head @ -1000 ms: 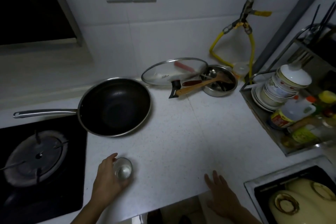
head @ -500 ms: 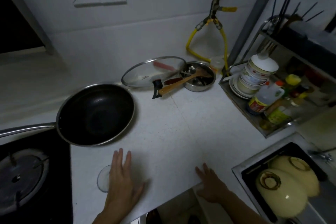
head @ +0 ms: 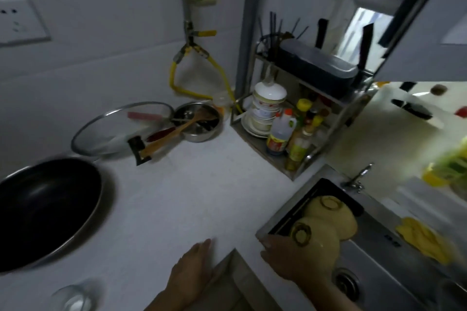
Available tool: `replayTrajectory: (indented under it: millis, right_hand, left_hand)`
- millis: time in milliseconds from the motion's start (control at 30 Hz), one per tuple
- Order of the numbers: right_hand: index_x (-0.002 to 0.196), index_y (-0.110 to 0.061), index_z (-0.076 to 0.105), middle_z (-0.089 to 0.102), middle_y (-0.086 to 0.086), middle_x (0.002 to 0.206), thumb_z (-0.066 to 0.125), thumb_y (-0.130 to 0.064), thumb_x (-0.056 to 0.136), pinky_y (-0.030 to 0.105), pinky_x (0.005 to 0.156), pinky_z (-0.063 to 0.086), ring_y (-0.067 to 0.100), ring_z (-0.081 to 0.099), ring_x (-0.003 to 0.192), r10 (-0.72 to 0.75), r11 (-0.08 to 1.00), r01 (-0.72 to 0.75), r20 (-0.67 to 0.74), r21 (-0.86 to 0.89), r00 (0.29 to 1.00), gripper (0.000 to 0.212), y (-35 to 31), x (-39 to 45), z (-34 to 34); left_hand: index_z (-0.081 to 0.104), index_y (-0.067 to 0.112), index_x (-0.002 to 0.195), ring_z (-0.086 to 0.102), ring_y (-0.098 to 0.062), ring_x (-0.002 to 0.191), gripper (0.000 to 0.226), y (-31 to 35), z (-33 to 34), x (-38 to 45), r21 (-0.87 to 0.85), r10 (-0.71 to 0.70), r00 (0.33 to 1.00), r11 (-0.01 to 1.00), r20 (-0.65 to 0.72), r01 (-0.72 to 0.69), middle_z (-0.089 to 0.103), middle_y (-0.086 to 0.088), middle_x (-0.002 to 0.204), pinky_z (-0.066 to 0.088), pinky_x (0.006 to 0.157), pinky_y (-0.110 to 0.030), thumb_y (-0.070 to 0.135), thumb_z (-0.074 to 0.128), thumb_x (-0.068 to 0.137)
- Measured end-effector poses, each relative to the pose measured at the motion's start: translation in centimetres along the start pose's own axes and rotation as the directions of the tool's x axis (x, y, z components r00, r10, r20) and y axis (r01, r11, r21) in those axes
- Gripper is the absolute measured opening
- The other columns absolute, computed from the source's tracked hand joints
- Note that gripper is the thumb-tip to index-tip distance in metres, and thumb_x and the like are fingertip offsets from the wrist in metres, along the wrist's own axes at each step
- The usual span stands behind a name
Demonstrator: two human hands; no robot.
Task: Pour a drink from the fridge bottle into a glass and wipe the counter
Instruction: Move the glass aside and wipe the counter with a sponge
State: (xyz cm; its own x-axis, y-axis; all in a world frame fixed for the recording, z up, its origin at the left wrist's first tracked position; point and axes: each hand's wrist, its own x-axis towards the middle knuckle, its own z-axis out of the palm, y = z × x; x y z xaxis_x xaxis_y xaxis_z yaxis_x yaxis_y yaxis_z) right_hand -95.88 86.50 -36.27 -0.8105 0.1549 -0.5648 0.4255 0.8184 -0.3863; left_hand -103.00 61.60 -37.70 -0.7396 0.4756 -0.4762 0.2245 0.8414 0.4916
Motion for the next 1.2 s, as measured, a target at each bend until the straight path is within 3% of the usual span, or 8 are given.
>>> replayTrajectory:
  millis: [167,267,400,567,867,967,1067,1200]
  right_hand:
    - [0.114,-0.024,0.072,0.072,0.006,0.116,0.072,-0.045,0.084,0.018,0.063,0.042,0.016,0.068,0.1,0.106,0.994,-0.1,-0.215,0.041,0.971,0.036,6.2,-4.4,-5.5]
    - [0.143,-0.026,0.048,0.053,0.001,0.143,0.053,-0.041,0.098,0.027,0.09,0.045,0.02,0.055,0.124,0.217,0.972,-0.199,-0.154,0.128,0.964,0.048,10.7,-6.2,-7.1]
    - [0.111,-0.032,0.065,0.066,-0.001,0.116,0.05,-0.034,0.09,0.029,0.072,0.049,0.022,0.063,0.109,0.327,0.929,-0.274,-0.208,0.248,0.922,0.026,15.7,-7.7,-8.5]
    - [0.137,-0.021,0.053,0.056,0.005,0.139,0.054,-0.03,0.093,0.032,0.084,0.048,0.024,0.059,0.12,0.472,0.855,-0.364,-0.266,0.37,0.84,0.045,21.6,-10.0,-9.3]
    - [0.146,-0.019,0.04,0.042,0.01,0.151,0.062,-0.026,0.092,0.039,0.106,0.044,0.03,0.046,0.135,0.551,0.818,-0.379,-0.399,0.432,0.733,0.059,31.6,-9.4,-12.0]
    - [0.156,-0.021,0.023,0.024,0.008,0.161,0.062,-0.013,0.09,0.044,0.117,0.032,0.03,0.027,0.148,0.552,0.815,-0.346,-0.444,0.464,0.705,0.077,34.8,-8.4,-11.6]
    - [0.157,-0.028,0.016,0.01,0.007,0.165,0.053,-0.019,0.098,0.044,0.121,0.023,0.029,0.014,0.152,0.635,0.749,-0.365,-0.446,0.553,0.63,0.071,37.3,-6.6,-10.7]
    - [0.158,-0.025,0.002,-0.007,0.014,0.166,0.048,-0.02,0.1,0.048,0.123,0.016,0.035,0.0,0.153,0.672,0.719,-0.427,-0.392,0.549,0.628,0.074,39.6,-3.5,-10.8]
  left_hand:
    - [0.035,0.029,0.148,0.046,-0.015,0.133,0.06,8.8,0.9,3.3,0.082,0.217,0.976,0.972,0.035,-0.219,0.045,0.003,0.149,0.037,0.107,-0.028,0.044,0.051,0.092]
    - [0.049,0.029,0.135,0.056,-0.014,0.118,0.049,14.1,1.3,5.2,0.135,0.316,0.945,0.936,0.086,-0.326,0.058,0.002,0.133,0.047,0.096,-0.028,0.044,0.055,0.089]
    - [0.049,0.028,0.136,0.057,-0.014,0.115,0.053,20.5,2.4,7.3,0.184,0.393,0.911,0.893,0.121,-0.41,0.059,0.004,0.13,0.046,0.086,-0.025,0.046,0.059,0.087]
    - [0.057,0.025,0.124,0.062,-0.015,0.105,0.04,26.3,4.2,9.0,0.201,0.456,0.873,0.852,0.172,-0.484,0.065,0.002,0.122,0.051,0.082,-0.028,0.041,0.056,0.087]
    - [0.041,0.023,0.145,0.054,-0.018,0.123,0.06,34.3,9.9,11.6,0.198,0.471,0.834,0.823,0.288,-0.533,0.056,0.001,0.138,0.043,0.094,-0.022,0.037,0.06,0.089]
    - [0.04,0.023,0.145,0.055,-0.019,0.123,0.061,35.5,11.7,12.8,0.237,0.463,0.823,0.803,0.329,-0.547,0.054,0.0,0.14,0.044,0.091,-0.022,0.038,0.059,0.089]
    - [0.037,0.024,0.147,0.053,-0.021,0.125,0.065,36.2,12.7,14.2,0.286,0.434,0.836,0.799,0.335,-0.529,0.052,-0.001,0.142,0.047,0.096,-0.027,0.042,0.058,0.088]
    - [0.034,0.027,0.147,0.051,-0.022,0.127,0.063,36.6,12.8,15.9,0.343,0.422,0.852,0.786,0.311,-0.515,0.049,-0.001,0.145,0.047,0.098,-0.03,0.038,0.057,0.089]
